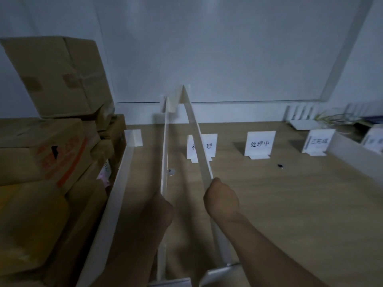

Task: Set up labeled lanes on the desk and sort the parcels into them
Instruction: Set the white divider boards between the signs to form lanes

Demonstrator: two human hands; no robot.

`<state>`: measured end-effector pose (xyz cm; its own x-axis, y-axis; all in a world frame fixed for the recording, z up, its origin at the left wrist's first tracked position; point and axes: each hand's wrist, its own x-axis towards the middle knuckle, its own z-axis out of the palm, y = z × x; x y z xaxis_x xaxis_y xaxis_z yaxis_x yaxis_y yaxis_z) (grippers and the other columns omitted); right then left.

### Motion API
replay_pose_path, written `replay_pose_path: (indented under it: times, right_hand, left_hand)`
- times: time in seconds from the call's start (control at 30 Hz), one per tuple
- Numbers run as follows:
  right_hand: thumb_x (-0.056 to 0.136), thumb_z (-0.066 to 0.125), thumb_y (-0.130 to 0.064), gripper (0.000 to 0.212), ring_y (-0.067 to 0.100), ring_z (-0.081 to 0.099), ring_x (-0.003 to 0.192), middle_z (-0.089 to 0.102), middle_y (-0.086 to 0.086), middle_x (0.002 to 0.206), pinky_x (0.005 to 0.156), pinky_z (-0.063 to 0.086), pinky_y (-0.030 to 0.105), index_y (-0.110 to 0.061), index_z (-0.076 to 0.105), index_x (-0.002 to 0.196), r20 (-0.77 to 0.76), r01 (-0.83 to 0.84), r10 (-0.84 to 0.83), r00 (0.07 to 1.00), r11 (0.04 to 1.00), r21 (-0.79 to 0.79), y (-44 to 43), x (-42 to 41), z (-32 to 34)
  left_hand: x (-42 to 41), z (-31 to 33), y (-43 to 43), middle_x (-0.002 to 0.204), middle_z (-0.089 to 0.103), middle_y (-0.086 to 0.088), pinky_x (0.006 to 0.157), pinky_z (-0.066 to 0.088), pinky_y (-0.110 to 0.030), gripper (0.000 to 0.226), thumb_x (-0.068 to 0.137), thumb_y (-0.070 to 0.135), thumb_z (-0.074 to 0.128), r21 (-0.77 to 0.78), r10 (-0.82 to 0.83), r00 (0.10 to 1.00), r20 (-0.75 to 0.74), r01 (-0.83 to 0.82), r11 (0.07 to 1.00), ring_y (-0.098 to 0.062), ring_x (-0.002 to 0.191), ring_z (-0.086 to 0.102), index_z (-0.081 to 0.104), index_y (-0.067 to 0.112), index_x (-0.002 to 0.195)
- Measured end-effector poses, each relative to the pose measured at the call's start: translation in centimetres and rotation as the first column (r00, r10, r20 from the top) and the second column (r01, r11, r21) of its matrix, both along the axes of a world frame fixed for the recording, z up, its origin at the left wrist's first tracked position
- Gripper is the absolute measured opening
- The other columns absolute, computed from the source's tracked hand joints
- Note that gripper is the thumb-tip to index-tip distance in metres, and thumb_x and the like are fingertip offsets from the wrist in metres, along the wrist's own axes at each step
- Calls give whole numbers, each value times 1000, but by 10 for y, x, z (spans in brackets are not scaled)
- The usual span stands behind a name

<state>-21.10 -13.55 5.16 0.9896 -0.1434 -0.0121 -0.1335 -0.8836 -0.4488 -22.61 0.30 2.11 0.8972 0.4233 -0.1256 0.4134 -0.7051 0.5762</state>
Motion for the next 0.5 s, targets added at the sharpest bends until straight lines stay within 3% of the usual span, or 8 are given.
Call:
replay_pose_path:
  times: [0.13,0.33,0.5]
  right_hand:
    - [93,34,-4,26,30,59,110,62,14,117,87,45,33,-4,48,115,81,34,-30,996,998,-47,-45,4,15]
    - [93,34,-3,27,31,60,108,62,15,116,84,45,32,-3,49,115,135,61,-56,989,998,-31,-144,10,26]
    - [93,35,-2,27,29,61,107,64,15,115,84,45,31,-2,50,116,157,78,-70,985,996,-45,-243,20,22]
  left_hand:
    - [11,13,-43,128,57,-15,97,44,-34,32,96,13,42,-46,-33,997,77,37,998,-31,119,54,48,4,126]
    - [22,28,-132,122,58,-17,91,47,-35,36,95,9,39,6,-98,993,68,98,995,-31,111,57,44,3,130]
    - [27,24,-227,125,58,-13,91,43,-30,31,94,11,39,21,-42,996,79,40,999,-30,117,55,49,6,124]
